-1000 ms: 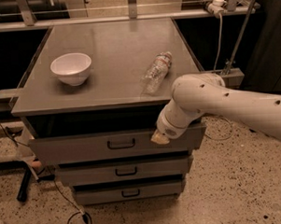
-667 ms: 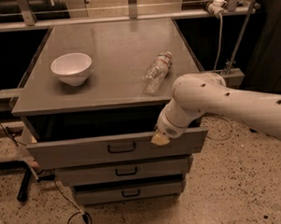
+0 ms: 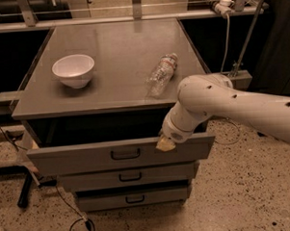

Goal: Open top drawer

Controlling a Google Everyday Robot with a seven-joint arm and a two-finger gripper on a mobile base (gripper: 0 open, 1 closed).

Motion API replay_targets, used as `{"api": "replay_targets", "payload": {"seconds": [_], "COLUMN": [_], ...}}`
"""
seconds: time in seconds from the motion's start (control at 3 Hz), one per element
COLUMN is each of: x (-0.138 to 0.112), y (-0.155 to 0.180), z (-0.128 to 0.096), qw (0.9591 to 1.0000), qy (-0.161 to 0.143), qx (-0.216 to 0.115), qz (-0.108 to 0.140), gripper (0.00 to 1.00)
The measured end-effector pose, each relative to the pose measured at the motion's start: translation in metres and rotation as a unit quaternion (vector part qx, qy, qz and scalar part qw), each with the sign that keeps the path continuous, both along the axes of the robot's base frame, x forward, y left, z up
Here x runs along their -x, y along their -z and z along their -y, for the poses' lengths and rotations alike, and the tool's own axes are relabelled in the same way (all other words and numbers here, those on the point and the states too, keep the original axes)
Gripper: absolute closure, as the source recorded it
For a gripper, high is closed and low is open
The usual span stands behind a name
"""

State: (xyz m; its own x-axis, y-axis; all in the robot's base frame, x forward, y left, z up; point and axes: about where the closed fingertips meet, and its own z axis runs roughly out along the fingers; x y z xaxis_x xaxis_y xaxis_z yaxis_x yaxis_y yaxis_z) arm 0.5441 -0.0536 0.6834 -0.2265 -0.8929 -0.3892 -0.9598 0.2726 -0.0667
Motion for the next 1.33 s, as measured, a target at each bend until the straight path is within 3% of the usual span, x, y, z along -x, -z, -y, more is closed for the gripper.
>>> {"api": "replay_targets", "payload": {"seconds": [1.33], "x": [0.023], "y": [-0.004], "z": [0.011], "qw": [0.9995], "qy": [0.030], "qx": [0.002], "qz": [-0.005], "gripper": [1.00]}}
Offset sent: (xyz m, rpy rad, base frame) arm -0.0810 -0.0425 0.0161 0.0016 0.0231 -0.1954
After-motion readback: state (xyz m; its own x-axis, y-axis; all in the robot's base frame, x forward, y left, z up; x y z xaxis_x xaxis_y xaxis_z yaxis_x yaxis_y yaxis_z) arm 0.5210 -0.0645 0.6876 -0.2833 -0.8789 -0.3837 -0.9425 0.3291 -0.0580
